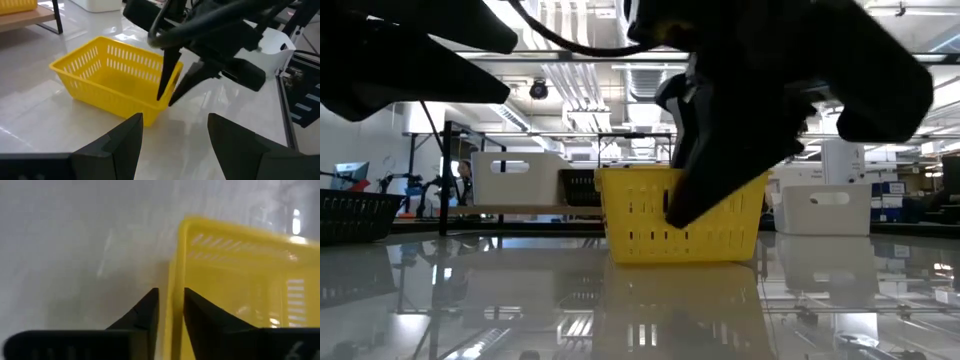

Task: Stack baskets on shelf by color
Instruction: Stack the yellow bin on top of the yellow bin

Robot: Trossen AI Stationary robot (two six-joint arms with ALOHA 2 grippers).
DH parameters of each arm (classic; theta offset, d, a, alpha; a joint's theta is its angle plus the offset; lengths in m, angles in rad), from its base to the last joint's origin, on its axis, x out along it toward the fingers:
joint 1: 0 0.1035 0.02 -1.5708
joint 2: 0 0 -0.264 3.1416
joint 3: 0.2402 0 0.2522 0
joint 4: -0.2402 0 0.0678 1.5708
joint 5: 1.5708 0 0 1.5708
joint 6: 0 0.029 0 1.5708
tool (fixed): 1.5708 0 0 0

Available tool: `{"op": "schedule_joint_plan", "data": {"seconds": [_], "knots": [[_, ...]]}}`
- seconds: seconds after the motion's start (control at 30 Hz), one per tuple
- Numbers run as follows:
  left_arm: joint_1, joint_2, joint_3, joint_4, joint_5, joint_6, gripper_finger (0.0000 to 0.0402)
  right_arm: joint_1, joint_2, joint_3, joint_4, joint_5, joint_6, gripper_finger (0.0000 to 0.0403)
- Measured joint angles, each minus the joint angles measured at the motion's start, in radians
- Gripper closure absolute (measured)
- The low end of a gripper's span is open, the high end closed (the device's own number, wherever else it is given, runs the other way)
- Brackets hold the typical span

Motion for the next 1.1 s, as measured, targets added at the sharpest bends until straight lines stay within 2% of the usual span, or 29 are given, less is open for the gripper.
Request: {"op": "schedule_joint_plan", "data": {"seconds": [0.17,0.4,0.57,0.7,0.9,1.1], "knots": [[0.000,0.017,0.000,0.006,0.000,-0.004,0.0194,0.009,-0.012,0.011,-0.033,0.013,-0.031,0.0388],[0.000,0.051,0.001,0.030,0.001,-0.006,0.0194,0.007,-0.127,0.016,-0.035,0.191,-0.217,0.0394],[0.000,0.063,-0.003,0.054,0.001,-0.006,0.0194,-0.119,-0.245,0.017,-0.031,0.217,-0.377,0.0394],[0.000,0.063,-0.003,0.057,0.001,-0.006,0.0194,-0.306,-0.308,0.017,-0.019,0.160,-0.475,0.0394],[0.000,0.063,-0.005,0.074,0.000,-0.005,0.0194,-0.578,-0.310,0.017,-0.016,-0.088,-0.497,0.0394],[0.000,0.063,-0.005,0.079,0.000,-0.006,0.0194,-0.668,-0.303,0.016,-0.046,-0.134,-0.498,0.0394]]}}
